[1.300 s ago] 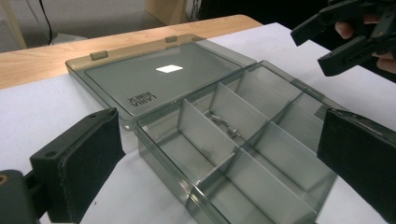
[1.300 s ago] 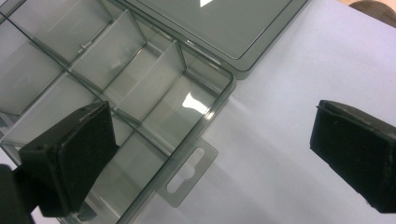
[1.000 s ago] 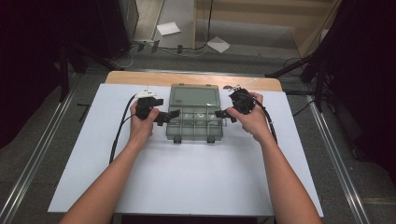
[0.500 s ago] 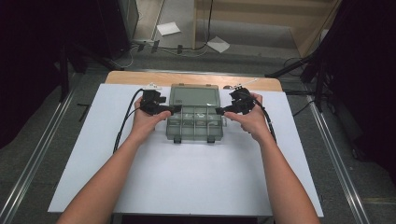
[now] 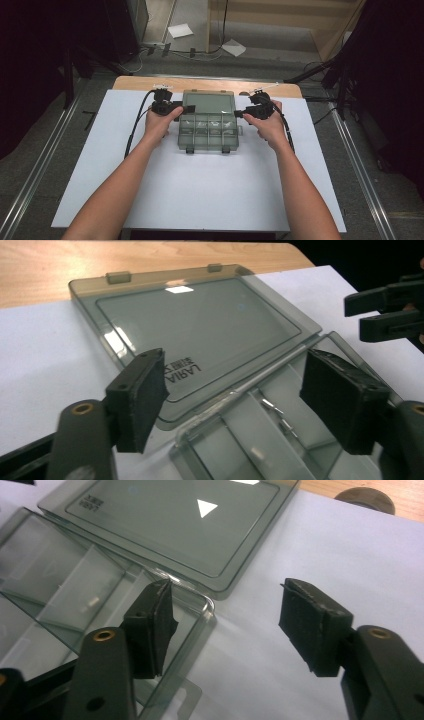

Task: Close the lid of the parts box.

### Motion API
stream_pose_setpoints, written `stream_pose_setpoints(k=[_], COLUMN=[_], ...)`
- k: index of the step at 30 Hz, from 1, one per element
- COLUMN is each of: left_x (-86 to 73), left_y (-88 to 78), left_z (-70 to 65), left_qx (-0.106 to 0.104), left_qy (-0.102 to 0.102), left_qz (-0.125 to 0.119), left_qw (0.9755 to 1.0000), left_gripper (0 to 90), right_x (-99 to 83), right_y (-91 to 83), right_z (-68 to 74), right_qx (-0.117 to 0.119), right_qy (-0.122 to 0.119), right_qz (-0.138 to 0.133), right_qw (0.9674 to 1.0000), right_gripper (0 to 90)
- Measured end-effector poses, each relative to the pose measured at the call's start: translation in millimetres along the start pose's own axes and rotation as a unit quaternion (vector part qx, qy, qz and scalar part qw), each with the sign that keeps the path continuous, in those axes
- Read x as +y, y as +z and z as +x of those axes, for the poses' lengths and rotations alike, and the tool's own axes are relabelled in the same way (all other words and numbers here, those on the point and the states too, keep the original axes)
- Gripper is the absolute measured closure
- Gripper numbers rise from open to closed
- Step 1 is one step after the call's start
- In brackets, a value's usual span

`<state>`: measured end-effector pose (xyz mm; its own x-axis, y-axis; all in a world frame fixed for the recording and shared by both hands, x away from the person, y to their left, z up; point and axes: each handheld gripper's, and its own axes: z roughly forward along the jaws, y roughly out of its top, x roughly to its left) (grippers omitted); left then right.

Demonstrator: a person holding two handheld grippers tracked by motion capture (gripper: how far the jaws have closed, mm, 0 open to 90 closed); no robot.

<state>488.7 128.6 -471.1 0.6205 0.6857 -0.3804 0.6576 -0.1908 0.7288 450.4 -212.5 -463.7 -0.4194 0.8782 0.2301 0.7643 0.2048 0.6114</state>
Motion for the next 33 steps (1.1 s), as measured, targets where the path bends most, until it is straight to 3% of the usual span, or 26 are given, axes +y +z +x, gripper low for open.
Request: stream_pose_setpoints(k=[5, 11, 16, 26, 33], left_x=[4.2, 7.9, 9.3, 8.3, 6.7], left_y=[3.0, 5.4, 10.4, 16.1, 19.5], left_z=[6.9, 13.3, 12.5, 17.8, 18.0], left_qx=[0.011, 0.025, 0.038, 0.035, 0.037], left_qy=[-0.015, -0.027, -0.014, -0.03, -0.028], left_qz=[0.003, 0.004, 0.021, 0.017, 0.024], left_qw=[0.9998, 0.9993, 0.999, 0.9988, 0.9986], left_gripper=[31.9, 32.0, 31.9, 31.9, 31.9], right_x=[2.9, 10.1, 17.7, 23.8, 23.9], right_y=[4.2, 9.9, 14.3, 29.5, 37.2], right_z=[0.1, -1.5, -3.0, -1.9, -4.3], right_qx=[0.004, 0.012, 0.023, 0.025, 0.023], right_qy=[0.005, 0.019, 0.023, 0.038, 0.05], right_qz=[-0.004, -0.014, -0.021, -0.003, 0.004], right_qw=[1.0, 0.9996, 0.9993, 0.999, 0.9985], right_gripper=[41.2, 44.7, 47.6, 47.6, 47.5])
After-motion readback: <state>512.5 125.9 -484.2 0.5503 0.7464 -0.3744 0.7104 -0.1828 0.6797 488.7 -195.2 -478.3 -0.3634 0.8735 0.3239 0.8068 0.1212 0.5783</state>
